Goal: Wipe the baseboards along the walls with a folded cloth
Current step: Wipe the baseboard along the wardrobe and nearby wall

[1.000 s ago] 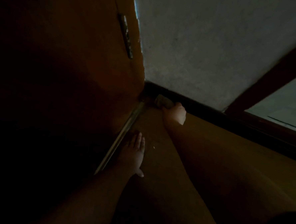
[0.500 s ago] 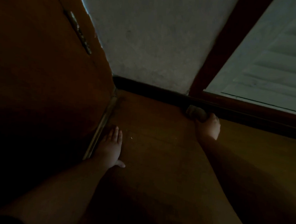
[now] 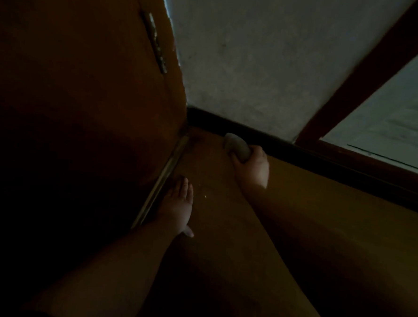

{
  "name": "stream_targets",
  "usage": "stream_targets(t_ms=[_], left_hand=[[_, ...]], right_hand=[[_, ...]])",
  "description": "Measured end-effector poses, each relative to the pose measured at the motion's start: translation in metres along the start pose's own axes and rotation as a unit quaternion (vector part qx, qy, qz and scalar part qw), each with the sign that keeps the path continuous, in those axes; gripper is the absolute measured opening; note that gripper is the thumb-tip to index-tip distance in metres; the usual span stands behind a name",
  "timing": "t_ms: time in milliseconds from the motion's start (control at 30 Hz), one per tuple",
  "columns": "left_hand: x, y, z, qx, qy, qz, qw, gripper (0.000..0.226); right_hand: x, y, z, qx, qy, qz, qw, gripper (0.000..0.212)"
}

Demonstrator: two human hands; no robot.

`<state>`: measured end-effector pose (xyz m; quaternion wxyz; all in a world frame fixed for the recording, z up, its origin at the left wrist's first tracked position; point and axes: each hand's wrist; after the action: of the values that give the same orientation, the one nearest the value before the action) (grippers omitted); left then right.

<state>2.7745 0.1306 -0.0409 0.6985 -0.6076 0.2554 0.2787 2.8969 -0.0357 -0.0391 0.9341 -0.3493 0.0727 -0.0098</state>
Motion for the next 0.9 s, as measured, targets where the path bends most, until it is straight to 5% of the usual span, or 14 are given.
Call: stream_targets(t_ms=[167,533,900], left_hand=[[0.005,0.004,-0.002,0.001,-0.009,0.003,1.000,0.139],[0.005,-0.002,-0.010,0.029,-0.020,0.004,0.999,0.136],[0.001,0.007,0.005,0.001,0.019,-0.017,1.000,0.135]], right_hand=[[0.004,0.045,0.049,0.030,-0.056,0.070,0.995,0.049],[0.048,0.083,0.111,0.114,0.082,0.098,0.985,0.048],[0.024,0.005,0.016,0.049,0.062,-0.003,0.997,0.048]])
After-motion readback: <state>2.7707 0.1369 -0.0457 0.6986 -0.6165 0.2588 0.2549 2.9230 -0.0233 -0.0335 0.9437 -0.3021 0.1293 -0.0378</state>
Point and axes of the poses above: each hand's wrist, its own x-axis towards the middle knuckle, its own y-axis out of the palm, z = x × y, and after that the axes turned 2 degrees about -y, right-handed
